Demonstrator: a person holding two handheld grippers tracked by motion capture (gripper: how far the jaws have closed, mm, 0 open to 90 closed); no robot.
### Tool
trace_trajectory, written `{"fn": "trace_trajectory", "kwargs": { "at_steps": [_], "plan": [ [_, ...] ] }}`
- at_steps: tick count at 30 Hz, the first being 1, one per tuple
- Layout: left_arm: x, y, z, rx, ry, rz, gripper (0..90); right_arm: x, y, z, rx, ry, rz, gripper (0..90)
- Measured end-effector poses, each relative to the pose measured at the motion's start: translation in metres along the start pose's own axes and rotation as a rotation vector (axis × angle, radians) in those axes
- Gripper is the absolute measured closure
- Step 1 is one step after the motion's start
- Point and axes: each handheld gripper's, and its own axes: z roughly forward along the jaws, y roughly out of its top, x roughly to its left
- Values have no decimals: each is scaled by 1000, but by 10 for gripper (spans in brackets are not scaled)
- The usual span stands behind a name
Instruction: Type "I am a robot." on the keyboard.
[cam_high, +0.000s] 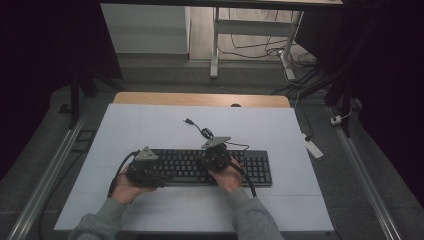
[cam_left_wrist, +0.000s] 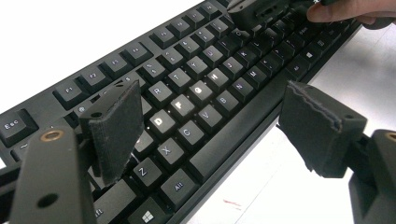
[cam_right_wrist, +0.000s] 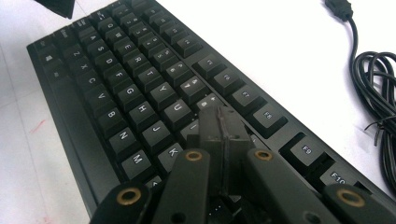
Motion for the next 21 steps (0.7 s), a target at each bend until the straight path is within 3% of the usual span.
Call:
{"fn": "trace_trajectory", "kwargs": {
  "at_steps": [13, 17, 21],
  "plan": [
    [1, 0, 0, 0, 4, -2, 220, 1, -2, 5, 41, -21, -34, 896],
    [1, 0, 0, -3, 2, -8, 220, 0, -2, 3, 29, -18, -26, 896],
    [3, 0, 0, -7, 3, -16, 220, 0, -2, -8, -37, -8, -6, 895]
  ]
}}
